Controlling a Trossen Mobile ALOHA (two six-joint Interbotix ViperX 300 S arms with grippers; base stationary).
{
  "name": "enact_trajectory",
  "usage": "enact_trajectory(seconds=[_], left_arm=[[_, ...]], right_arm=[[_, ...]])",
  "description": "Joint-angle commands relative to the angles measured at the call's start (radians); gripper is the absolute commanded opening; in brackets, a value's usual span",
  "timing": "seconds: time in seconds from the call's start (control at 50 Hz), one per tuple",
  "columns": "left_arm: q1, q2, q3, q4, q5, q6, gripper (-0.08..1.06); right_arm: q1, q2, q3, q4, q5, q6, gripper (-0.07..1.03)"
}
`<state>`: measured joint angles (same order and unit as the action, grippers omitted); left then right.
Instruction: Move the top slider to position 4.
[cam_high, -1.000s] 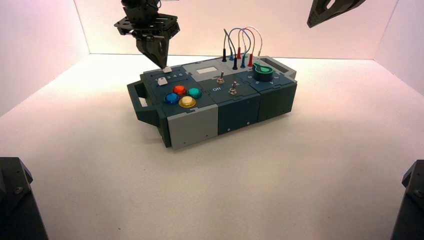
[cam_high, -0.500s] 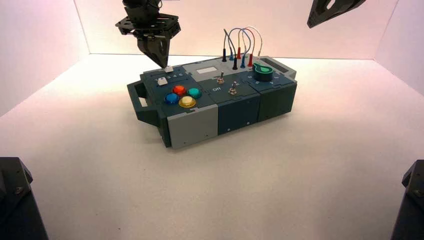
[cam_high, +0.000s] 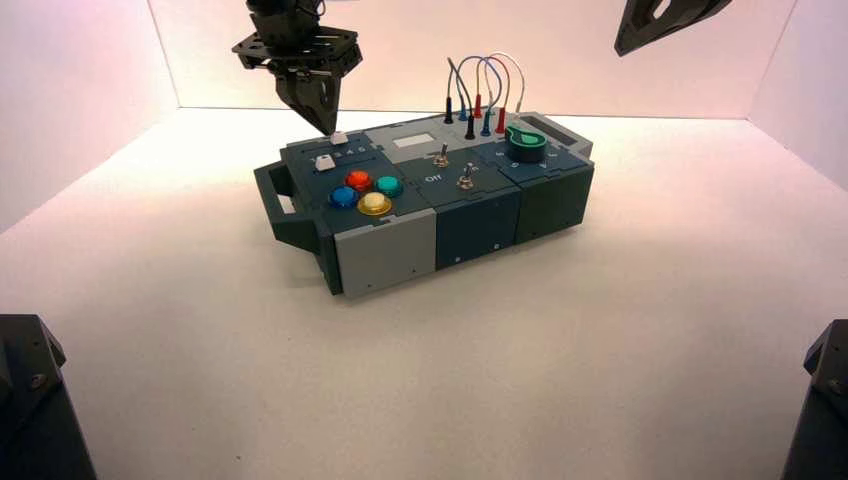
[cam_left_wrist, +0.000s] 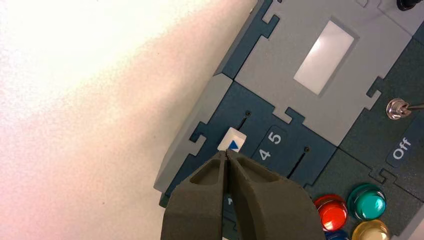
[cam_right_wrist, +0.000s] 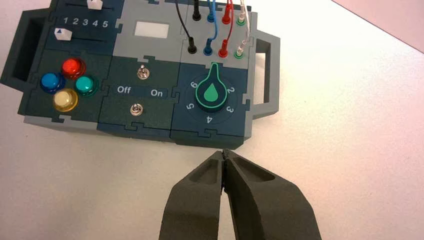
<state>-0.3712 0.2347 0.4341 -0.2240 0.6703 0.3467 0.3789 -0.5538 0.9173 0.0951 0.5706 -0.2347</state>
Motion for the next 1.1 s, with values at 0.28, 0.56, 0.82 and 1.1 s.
enact_trajectory(seconds=[0.28,0.56,0.82,1.1], left_arm=[[-0.009,-0.009,-0.026,-0.002,-0.003,0.009,-0.03],[-0.014,-0.002,-0.025,-0.002,-0.003,0.011,-0.03],[-0.012,-0.006,-0.026,0.002,0.015,0.012,-0.03],[-0.014,-0.075,-0.029,0.009,0.063,0.015,-0.03]], right_arm=[[0.002,-0.005,-0.011,0.002,-0.009,-0.005,-0.03],[0.002,-0.005,-0.009,0.002,-0.009,-0.005,-0.03],[0.002,-0.006,-0.009,0.002,-0.009,-0.005,-0.03],[0.002,-0.008,-0.006,0.0,-0.009,-0.005,-0.03]])
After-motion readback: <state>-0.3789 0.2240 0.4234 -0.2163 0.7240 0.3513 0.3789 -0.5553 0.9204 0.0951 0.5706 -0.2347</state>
